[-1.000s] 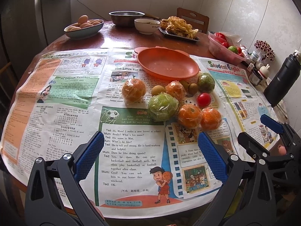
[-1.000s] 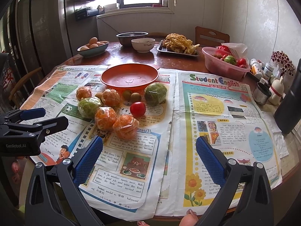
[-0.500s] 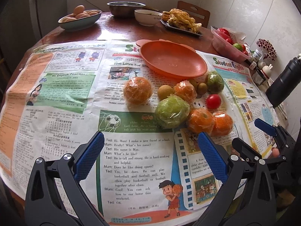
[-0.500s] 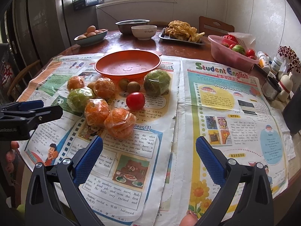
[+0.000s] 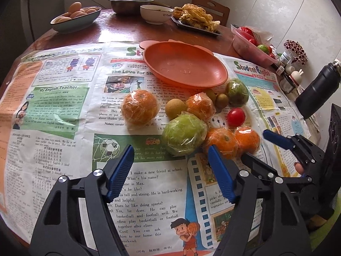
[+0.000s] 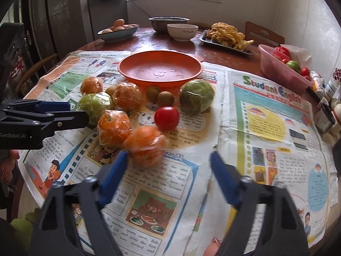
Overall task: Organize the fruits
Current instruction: 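Grasp the green wrapped pomelo with the left tool while the right tool grasps a wrapped orange, then lift the pomelo with the left tool into the orange plate while the right tool carries the orange there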
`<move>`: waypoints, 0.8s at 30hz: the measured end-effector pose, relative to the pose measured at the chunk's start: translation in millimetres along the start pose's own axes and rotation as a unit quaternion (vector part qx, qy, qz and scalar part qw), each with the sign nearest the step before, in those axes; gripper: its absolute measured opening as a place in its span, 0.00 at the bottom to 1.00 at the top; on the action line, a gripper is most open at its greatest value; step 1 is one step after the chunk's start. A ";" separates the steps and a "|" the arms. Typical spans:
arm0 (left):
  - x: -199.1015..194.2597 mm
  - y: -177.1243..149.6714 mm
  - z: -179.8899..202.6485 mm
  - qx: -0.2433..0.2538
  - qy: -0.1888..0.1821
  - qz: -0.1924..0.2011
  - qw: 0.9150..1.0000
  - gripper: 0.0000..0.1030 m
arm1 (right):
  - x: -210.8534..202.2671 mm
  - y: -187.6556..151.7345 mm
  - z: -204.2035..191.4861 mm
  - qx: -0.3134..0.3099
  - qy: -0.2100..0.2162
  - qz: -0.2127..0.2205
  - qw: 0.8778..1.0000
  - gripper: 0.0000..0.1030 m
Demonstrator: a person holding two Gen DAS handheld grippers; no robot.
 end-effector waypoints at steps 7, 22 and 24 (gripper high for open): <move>3.7 6.5 5.6 0.006 -0.010 -0.003 1.000 0.56 | 4.9 6.2 -1.6 -0.011 0.015 0.002 1.000 0.61; 19.3 11.9 13.9 0.004 -0.041 -0.026 0.999 0.40 | 3.0 4.5 14.9 -0.001 0.050 0.004 0.999 0.38; 22.0 12.3 15.0 0.006 -0.041 -0.028 0.999 0.40 | 1.9 4.2 19.1 0.003 0.050 0.006 0.999 0.38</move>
Point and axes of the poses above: each gripper's, at about its wrist camera, not at the fingertips, and x roughly the way its jaws point, z to its right, y to its top, the point moved 7 cm from there along x, roughly the way its jaws point, and after that the axes turned 12 degrees about y, right-handed, at the moved point
